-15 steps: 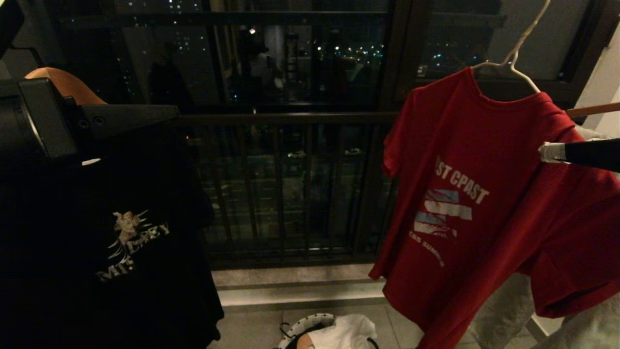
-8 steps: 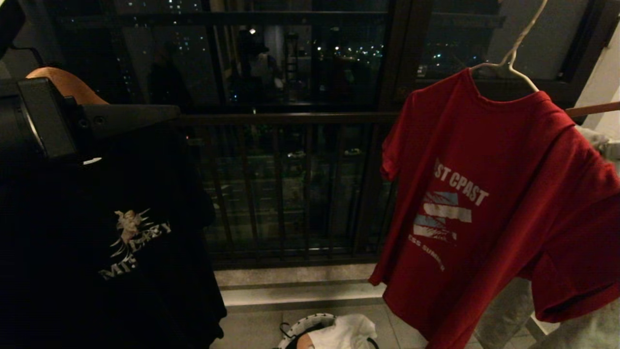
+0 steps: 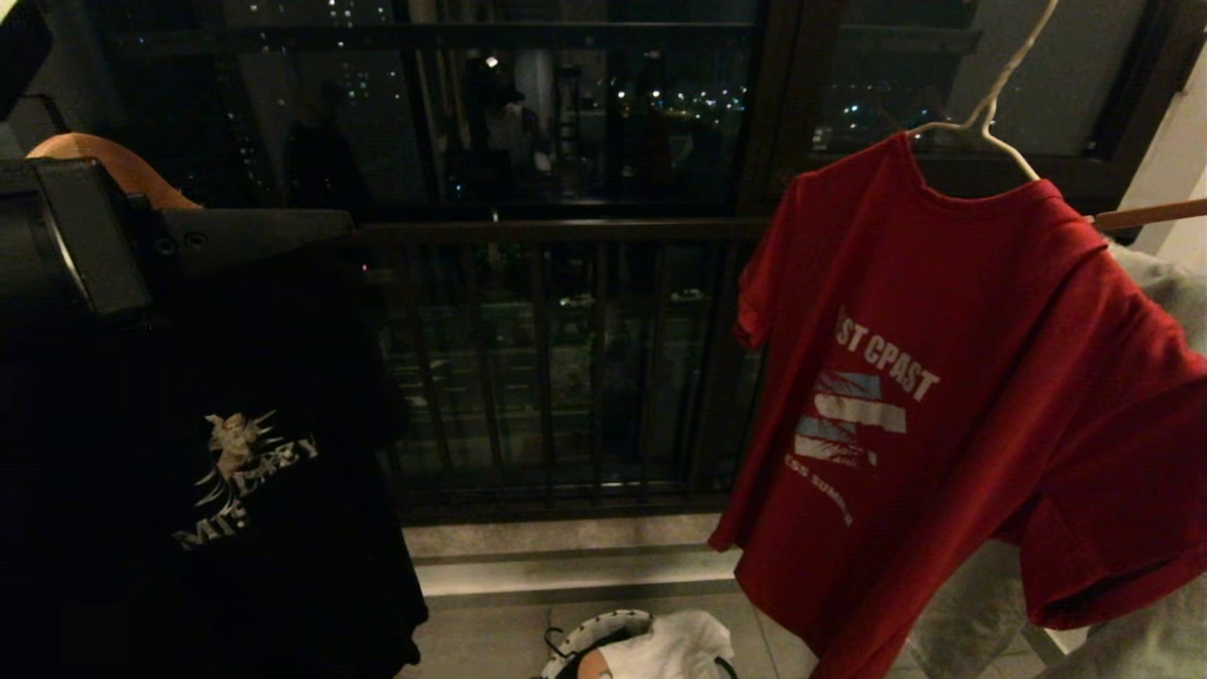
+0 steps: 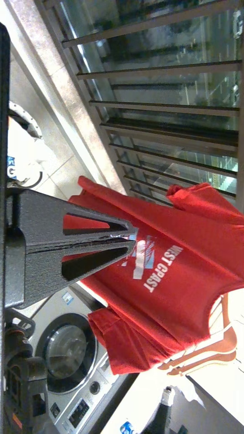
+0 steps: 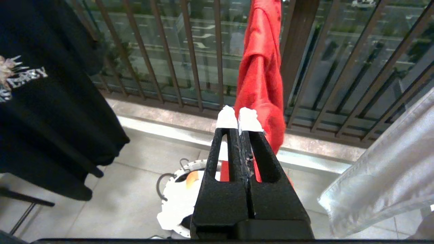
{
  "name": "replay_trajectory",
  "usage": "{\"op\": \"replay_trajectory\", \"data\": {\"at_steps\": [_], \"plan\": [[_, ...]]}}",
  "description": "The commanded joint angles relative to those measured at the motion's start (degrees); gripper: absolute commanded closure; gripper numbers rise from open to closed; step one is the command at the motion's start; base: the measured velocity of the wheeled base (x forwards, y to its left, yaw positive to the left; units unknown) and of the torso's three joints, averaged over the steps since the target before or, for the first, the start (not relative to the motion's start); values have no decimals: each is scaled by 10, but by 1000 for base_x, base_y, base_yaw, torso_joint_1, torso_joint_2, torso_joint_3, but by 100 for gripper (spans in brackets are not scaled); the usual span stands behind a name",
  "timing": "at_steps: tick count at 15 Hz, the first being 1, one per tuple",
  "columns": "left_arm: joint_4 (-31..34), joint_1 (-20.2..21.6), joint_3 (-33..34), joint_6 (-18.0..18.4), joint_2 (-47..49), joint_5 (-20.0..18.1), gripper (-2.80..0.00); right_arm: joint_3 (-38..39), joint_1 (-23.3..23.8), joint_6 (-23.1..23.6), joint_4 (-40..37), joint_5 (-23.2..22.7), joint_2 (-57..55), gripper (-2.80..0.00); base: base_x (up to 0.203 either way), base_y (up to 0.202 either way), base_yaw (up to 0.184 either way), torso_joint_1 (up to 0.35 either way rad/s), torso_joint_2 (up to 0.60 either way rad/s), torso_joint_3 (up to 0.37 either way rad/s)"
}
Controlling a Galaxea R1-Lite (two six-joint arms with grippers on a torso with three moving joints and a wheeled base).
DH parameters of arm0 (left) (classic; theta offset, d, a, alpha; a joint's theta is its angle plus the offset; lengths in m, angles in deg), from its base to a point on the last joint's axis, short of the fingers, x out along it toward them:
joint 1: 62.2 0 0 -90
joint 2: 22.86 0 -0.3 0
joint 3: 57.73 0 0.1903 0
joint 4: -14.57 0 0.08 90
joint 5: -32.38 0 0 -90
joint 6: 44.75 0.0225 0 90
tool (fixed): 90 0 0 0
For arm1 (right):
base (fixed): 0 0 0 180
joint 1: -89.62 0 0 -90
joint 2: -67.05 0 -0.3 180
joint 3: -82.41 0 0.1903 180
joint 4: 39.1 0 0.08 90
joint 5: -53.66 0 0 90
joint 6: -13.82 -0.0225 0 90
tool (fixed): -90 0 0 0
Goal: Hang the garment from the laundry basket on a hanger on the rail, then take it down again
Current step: Take the clothes off the clothes rack
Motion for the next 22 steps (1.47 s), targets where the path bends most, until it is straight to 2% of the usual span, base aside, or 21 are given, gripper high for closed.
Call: {"op": "replay_trajectory", "data": {"at_steps": [1,12,15,18,22], "plan": [[-1,0,6,-2,-4,-2,0,1,0,-1,-1,-1,8,0,0,0,0,0,0,0],[7,0,32,-5,-77,2,0,4,1,-7,1,-1,25,0,0,0,0,0,0,0],[7,-1,63,-2,-110,-1,0,8,1,-7,-14,0,30,0,0,0,0,0,0,0],[7,-16,80,-2,-110,-1,0,19,0,-16,-53,-2,37,0,0,0,0,0,0,0],[7,-48,89,-3,-96,-1,0,46,0,-29,-55,-4,46,0,0,0,0,0,0,0]]}}
